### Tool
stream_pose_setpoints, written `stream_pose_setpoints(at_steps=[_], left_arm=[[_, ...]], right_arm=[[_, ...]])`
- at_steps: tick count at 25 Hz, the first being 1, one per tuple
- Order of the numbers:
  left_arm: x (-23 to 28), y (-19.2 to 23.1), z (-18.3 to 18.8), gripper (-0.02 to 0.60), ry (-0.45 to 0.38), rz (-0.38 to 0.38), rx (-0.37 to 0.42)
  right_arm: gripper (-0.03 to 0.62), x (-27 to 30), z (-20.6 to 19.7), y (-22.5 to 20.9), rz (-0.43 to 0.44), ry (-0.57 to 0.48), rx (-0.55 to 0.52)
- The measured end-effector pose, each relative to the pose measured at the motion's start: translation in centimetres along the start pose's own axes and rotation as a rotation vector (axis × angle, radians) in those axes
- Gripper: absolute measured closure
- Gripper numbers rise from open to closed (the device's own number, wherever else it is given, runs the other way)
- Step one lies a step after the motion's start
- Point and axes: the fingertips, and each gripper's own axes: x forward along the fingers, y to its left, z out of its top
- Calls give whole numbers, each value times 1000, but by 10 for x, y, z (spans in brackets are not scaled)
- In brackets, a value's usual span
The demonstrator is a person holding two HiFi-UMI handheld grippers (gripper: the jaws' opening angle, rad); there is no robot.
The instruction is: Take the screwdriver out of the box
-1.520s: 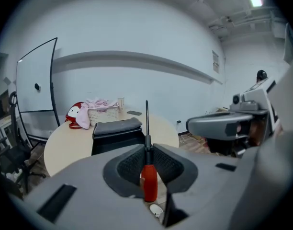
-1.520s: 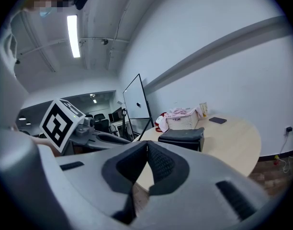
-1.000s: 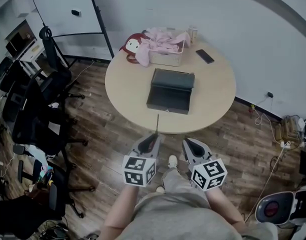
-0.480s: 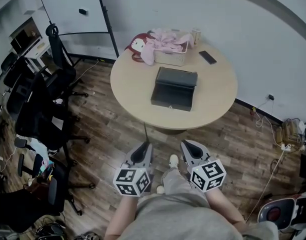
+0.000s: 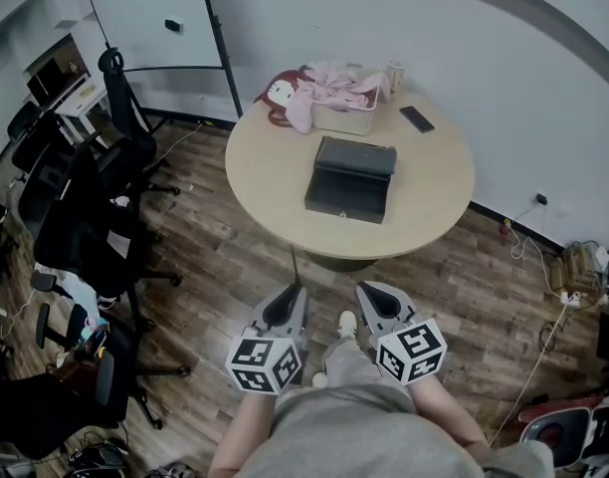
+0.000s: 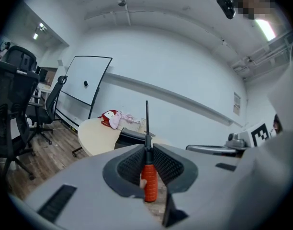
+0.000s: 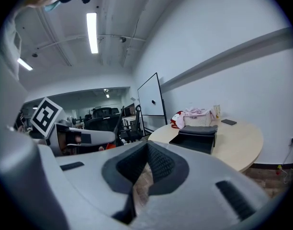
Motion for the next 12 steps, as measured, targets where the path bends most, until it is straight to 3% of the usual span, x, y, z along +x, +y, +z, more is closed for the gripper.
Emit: stream_pose_setpoints(at_steps=[12], left_arm=[[2, -1, 8, 532, -16, -14, -9]], right_arm=[[594, 2, 0, 0, -13, 0, -6]])
